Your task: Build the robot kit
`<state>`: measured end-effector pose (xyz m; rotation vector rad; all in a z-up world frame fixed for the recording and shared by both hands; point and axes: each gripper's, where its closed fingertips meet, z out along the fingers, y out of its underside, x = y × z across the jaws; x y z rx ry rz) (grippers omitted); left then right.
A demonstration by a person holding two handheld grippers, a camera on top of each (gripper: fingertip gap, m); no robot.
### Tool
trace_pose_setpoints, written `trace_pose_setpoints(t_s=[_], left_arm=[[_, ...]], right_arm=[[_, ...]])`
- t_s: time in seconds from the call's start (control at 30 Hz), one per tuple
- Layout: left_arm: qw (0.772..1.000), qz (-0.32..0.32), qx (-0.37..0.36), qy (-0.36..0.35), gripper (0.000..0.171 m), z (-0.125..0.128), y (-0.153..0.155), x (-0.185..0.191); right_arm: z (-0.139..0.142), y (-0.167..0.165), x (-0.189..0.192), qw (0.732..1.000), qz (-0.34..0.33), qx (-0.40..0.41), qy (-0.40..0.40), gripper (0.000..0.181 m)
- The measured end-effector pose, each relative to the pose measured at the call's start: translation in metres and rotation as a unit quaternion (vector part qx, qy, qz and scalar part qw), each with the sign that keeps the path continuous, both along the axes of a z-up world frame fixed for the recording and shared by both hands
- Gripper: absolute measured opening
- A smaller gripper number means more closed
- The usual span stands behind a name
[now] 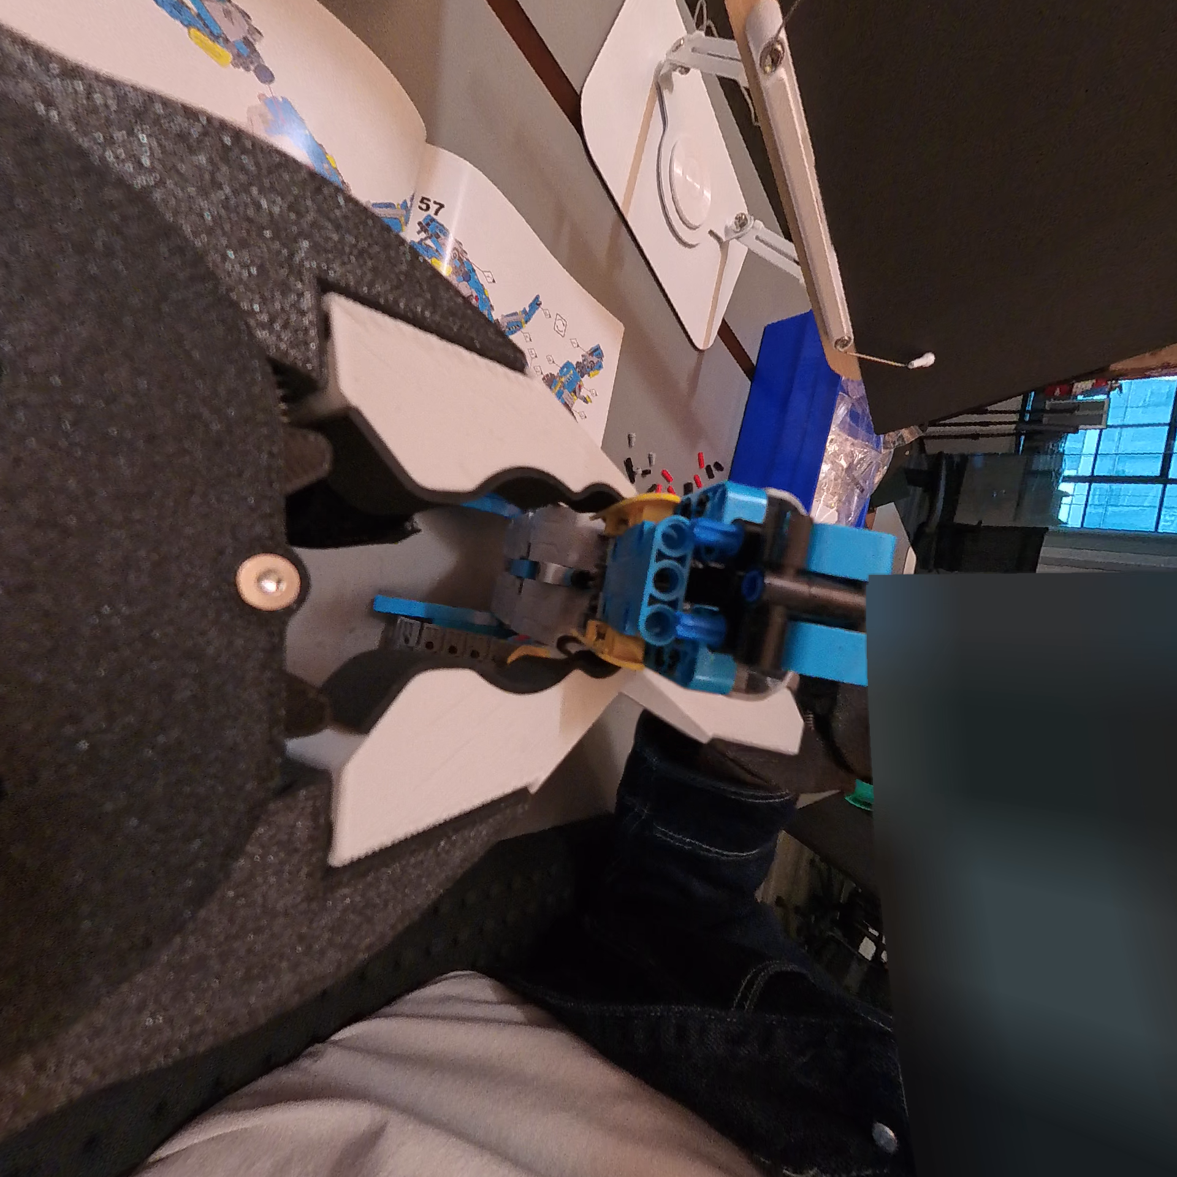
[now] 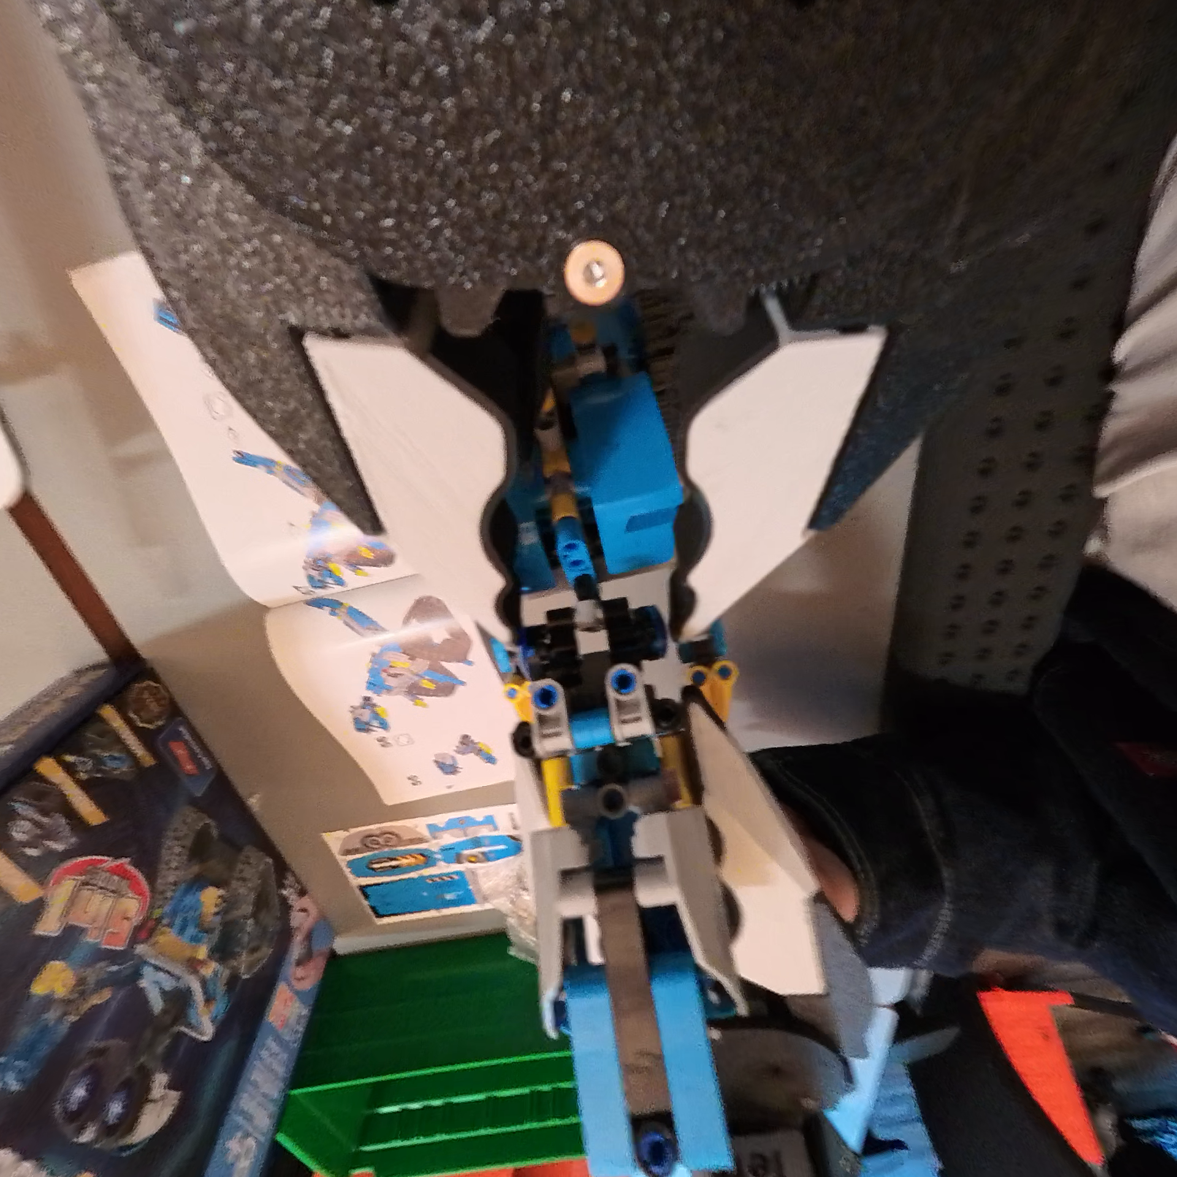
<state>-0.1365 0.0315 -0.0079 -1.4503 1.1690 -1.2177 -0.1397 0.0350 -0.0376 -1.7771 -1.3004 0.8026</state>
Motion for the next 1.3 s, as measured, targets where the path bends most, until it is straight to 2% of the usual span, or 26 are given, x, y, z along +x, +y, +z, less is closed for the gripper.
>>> trace_pose_setpoints(t_s=[0.33, 0.47, 0.57, 0.63, 0.7, 0.73, 0.77, 0.83, 0.93, 1.3], left_arm=[[1.000, -0.006, 0.010, 0.022, 0.043, 0.000, -0.001, 0.008], [1.000, -0.007, 0.008, 0.023, 0.043, 0.000, -0.002, 0.010], [0.999, -0.002, 0.012, 0.034, 0.043, -0.002, -0.002, 0.011], [0.999, 0.006, 0.020, 0.045, 0.043, -0.005, -0.001, 0.011], [0.998, 0.012, 0.023, 0.050, 0.043, -0.006, -0.001, 0.012], [0.998, 0.012, 0.022, 0.049, 0.043, -0.005, -0.001, 0.013], [0.998, 0.012, 0.021, 0.049, 0.043, -0.005, -0.001, 0.014], [0.999, 0.008, 0.017, 0.051, 0.043, -0.005, -0.001, 0.015], [0.998, 0.005, 0.008, 0.059, 0.043, -0.003, 0.001, 0.016], [0.991, 0.006, -0.015, 0.134, 0.042, -0.008, 0.000, 0.014]], right_arm=[[0.001, -0.004, 0.020, 1.000, 0.009, -0.007, -0.019, 0.039], [0.008, -0.004, 0.023, 1.000, 0.014, -0.012, 0.002, 0.039], [0.000, -0.002, 0.025, 1.000, 0.015, 0.009, -0.026, 0.036], [0.003, 0.006, 0.037, 0.999, -0.013, 0.025, -0.031, 0.048], [0.001, 0.006, 0.049, 0.999, -0.025, 0.006, -0.038, 0.084], [-0.001, 0.005, 0.051, 0.999, -0.024, -0.003, -0.039, 0.096], [-0.003, 0.006, 0.052, 0.999, -0.023, -0.004, -0.038, 0.101], [-0.010, -0.001, 0.045, 0.999, 0.008, -0.005, -0.044, 0.099], [-0.018, 0.002, 0.036, 0.998, 0.017, 0.015, -0.055, 0.085], [-0.019, 0.002, 0.037, 0.998, 0.016, 0.001, -0.053, 0.084]])
